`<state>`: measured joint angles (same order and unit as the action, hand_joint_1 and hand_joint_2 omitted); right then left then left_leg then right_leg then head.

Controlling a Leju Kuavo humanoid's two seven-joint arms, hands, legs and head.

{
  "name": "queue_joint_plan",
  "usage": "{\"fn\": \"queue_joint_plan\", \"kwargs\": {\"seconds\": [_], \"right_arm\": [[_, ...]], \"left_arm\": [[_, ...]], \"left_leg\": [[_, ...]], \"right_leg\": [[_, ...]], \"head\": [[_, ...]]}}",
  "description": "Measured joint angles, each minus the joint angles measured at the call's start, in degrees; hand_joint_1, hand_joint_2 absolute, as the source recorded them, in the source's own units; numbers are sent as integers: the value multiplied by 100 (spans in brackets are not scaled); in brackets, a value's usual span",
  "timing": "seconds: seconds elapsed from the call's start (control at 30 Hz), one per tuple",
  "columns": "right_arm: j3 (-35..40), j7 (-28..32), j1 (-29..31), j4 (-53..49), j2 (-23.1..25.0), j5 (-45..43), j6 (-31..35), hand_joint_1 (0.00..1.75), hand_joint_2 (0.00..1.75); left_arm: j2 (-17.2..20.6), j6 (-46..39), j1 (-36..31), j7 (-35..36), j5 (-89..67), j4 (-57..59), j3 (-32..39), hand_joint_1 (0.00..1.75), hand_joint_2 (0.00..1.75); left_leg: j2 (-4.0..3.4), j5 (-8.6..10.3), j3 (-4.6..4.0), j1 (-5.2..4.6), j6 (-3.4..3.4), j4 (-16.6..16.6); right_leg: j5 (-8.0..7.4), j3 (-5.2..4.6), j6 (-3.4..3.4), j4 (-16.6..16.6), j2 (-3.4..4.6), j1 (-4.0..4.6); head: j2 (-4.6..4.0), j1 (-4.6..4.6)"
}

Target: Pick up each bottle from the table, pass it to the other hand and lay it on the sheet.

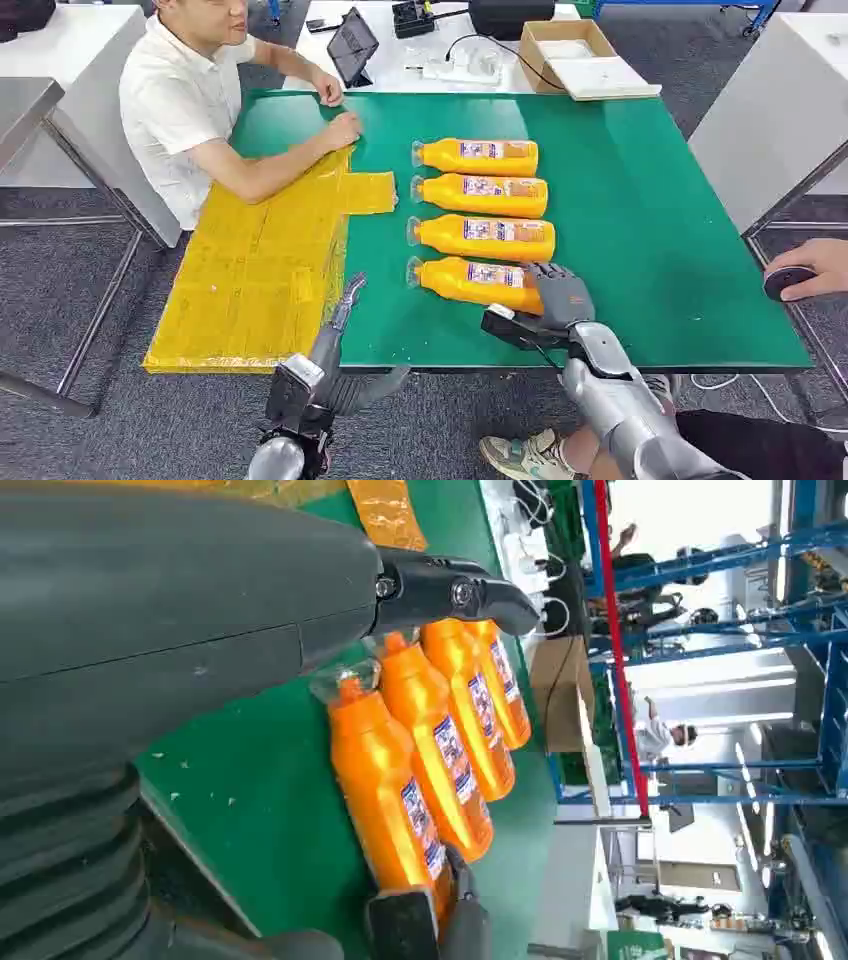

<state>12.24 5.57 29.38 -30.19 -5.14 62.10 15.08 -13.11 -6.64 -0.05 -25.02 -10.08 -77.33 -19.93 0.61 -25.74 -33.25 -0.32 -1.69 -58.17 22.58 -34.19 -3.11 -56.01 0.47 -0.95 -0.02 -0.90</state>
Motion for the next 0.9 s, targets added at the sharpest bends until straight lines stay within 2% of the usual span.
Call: {"fn": "queue_joint_plan", "kwargs": {"seconds": [0.37,0.57,0.6,0.67,0.77,0.9], "right_arm": [[-83,142,10,165,-17,-197,-83,171,175],[-169,1022,-148,132,55,-922,79,173,175],[-225,1308,-251,7,105,-1269,162,169,175],[-289,1665,-578,-358,257,-1837,359,173,175],[-291,1884,-1166,-1329,530,-2550,706,175,175],[-247,2033,-1850,-2700,791,-3050,1235,175,175]], "left_arm": [[0,-17,-20,-61,22,37,0,0,175],[0,-123,-14,-99,197,39,9,0,175],[-2,-236,-5,-92,328,39,44,0,175],[-48,-480,25,32,733,37,155,0,175],[-127,-785,51,322,1698,48,418,0,175],[-129,-592,81,417,2221,177,544,0,175]], "left_leg": [[0,-1,3,0,0,0],[-3,-2,1,2,0,0],[-2,-3,-2,3,1,0],[1,-3,-12,4,1,0],[12,-1,-36,11,3,1],[30,3,-66,15,4,1]], "right_leg": [[0,4,0,2,0,0],[0,9,0,0,0,2],[0,9,0,-1,0,3],[0,0,0,-2,-2,5],[1,-22,0,-4,-3,13],[2,-51,2,-9,-9,13]], "head": [[0,0],[0,0],[0,0],[0,2],[0,2],[0,4]]}}
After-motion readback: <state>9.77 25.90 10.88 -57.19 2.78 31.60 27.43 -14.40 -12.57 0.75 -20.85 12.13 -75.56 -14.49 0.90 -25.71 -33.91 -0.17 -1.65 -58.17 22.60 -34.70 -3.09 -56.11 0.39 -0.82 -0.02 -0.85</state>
